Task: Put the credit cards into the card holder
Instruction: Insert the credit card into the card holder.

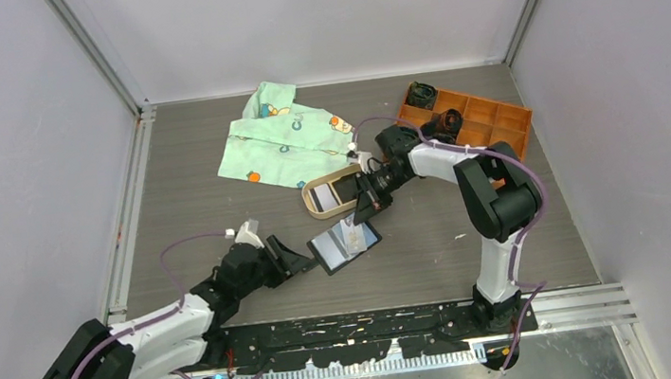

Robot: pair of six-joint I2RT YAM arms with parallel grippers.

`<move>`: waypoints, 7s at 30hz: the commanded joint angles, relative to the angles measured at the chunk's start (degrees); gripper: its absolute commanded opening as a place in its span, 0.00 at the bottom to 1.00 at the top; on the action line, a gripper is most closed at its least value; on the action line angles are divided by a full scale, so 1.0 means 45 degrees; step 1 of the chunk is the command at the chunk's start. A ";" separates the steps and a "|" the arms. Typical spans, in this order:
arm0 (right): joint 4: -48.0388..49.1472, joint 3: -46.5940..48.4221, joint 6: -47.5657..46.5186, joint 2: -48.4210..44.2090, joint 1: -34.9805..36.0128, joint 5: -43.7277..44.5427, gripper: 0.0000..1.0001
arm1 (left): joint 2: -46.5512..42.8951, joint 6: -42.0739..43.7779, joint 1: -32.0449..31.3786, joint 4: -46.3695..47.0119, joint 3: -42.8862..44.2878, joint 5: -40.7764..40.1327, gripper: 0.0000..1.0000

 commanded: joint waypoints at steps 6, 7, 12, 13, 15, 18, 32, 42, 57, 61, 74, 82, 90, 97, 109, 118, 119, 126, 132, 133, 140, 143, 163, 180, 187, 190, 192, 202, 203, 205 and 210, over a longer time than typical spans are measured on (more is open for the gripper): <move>0.0542 0.0471 0.0504 0.0624 0.0045 -0.0282 0.01 | 0.2279 0.1130 -0.0048 0.1552 0.1377 0.0156 0.52; 0.0578 0.0452 0.0547 0.0665 0.0085 -0.0322 0.01 | 0.2603 0.1192 -0.0046 0.1656 0.1501 0.0259 0.51; 0.0846 0.0408 0.0899 0.0989 0.0371 -0.0671 0.01 | 0.4157 0.1509 -0.0050 0.1919 0.2209 0.0729 0.48; 0.0958 0.0393 0.1026 0.1057 0.0387 -0.0786 0.01 | 0.4447 0.1547 -0.0043 0.1931 0.2332 0.0802 0.47; 0.1059 0.0358 0.1217 0.1164 0.0401 -0.0921 0.01 | 0.4889 0.1628 -0.0045 0.1881 0.2542 0.0889 0.45; 0.1084 0.0318 0.1319 0.1196 0.0406 -0.0927 0.01 | 0.5317 0.1810 -0.0016 0.1426 0.2918 0.0821 0.40; 0.1629 -0.0866 0.2737 0.0428 0.0112 0.0650 0.01 | 0.5382 0.3241 0.0360 -0.0841 0.3974 -0.0012 0.32; 0.1405 -0.0613 0.2441 0.0808 0.0370 0.0207 0.01 | 0.6183 0.3325 0.0383 -0.0385 0.4298 0.0784 0.32; 0.1324 -0.0522 0.2738 0.1055 0.0774 0.0954 0.02 | 0.7020 0.3315 0.0384 -0.0285 0.4695 0.1356 0.30; 0.1631 -0.0669 0.3091 0.0950 0.0771 0.1062 0.05 | 0.6945 0.3286 0.0381 -0.0286 0.4695 0.1382 0.31; 0.1504 -0.0541 0.3048 0.1041 0.0765 0.1031 0.11 | 0.2249 0.4598 -0.0344 -0.3613 0.5258 -0.0100 0.40; 0.1486 -0.0516 0.3038 0.1216 0.0767 0.1037 0.11 | 0.2566 0.4457 -0.3093 -0.2217 0.6033 -0.1415 0.38; 0.1396 -0.0438 0.3009 0.1362 0.0777 0.1112 0.12 | 0.5259 0.4689 -0.4905 -0.1754 0.7583 -0.3031 0.34; 0.1361 -0.0419 0.2974 0.1354 0.0773 0.1131 0.12 | 0.7359 0.4351 -0.5537 -0.3019 0.9601 -0.3561 0.32; 0.1319 -0.0399 0.2933 0.1407 0.0767 0.1134 0.11 | 0.9285 0.3836 -0.6265 -0.5804 1.1955 -0.5889 0.31; 0.1283 -0.0382 0.2911 0.1413 0.0770 0.1162 0.11 | 1.0173 0.3702 -0.6338 -0.6914 1.3034 -0.6244 0.31; 0.1271 -0.0379 0.2911 0.1413 0.0766 0.1170 0.11 | 1.0267 0.3655 -0.6352 -0.7115 1.3190 -0.6344 0.31; 0.1280 -0.0379 0.2910 0.1411 0.0776 0.1173 0.11 | 1.1107 0.3579 -0.6334 -0.8649 1.4271 -0.6750 0.30; 0.1263 -0.0379 0.2911 0.1371 0.0769 0.1164 0.12 | 1.1481 0.3485 -0.6334 -0.8836 1.4473 -0.6797 0.30; 0.1261 -0.0389 0.2906 0.1366 0.0776 0.1160 0.12 | 1.1510 0.3472 -0.6351 -0.8793 1.4463 -0.6811 0.30; 0.1234 -0.0379 0.2892 0.1325 0.0774 0.1183 0.14 | 1.1531 0.3222 -0.6316 -0.8751 1.4236 -0.7122 0.37; 0.1167 -0.0360 0.2834 0.1293 0.0770 0.1245 0.18 | 1.1485 0.3033 -0.6262 -0.8782 1.4095 -0.7167 0.40; 0.0656 -0.0041 0.2237 0.0775 0.0641 0.1272 0.34 | 1.0613 0.2804 -0.6124 -0.9124 1.3343 -0.8115 0.45; -0.0172 0.0148 0.0814 -0.0171 0.0360 0.1721 0.16 | 0.6094 0.6087 -0.5935 -0.7021 0.9871 -0.6432 0.49; -0.0558 0.0253 0.0334 -0.0006 0.0745 0.2042 0.08 | 0.3256 0.6017 -0.4438 -0.6067 0.7249 -0.5133 0.50; -0.0586 0.0270 0.0333 0.0141 0.0979 0.2287 0.07 | 0.2617 0.5691 -0.3640 -0.5929 0.6518 -0.4461 0.44; -0.0478 0.0215 0.0343 0.0221 0.1153 0.2445 0.07 | 0.2484 0.5556 -0.3218 -0.5898 0.6200 -0.4123 0.40; 0.0025 0.0193 0.0957 0.0560 0.1822 0.2425 0.06 | 0.4288 0.5160 -0.3038 -0.4244 0.5645 -0.2779 0.31; 0.0052 0.0205 0.1007 0.0576 0.1852 0.2406 0.06 | 0.4488 0.5151 -0.3034 -0.4196 0.5699 -0.2708 0.31; 0.0189 0.0205 0.1169 0.0610 0.1915 0.2323 0.06 | 0.4768 0.5160 -0.3020 -0.4121 0.5798 -0.2578 0.32; 0.0602 0.0225 0.1696 0.0750 0.1942 0.2009 0.06 | 0.4990 0.5106 -0.2958 -0.3869 0.5723 -0.2211 0.33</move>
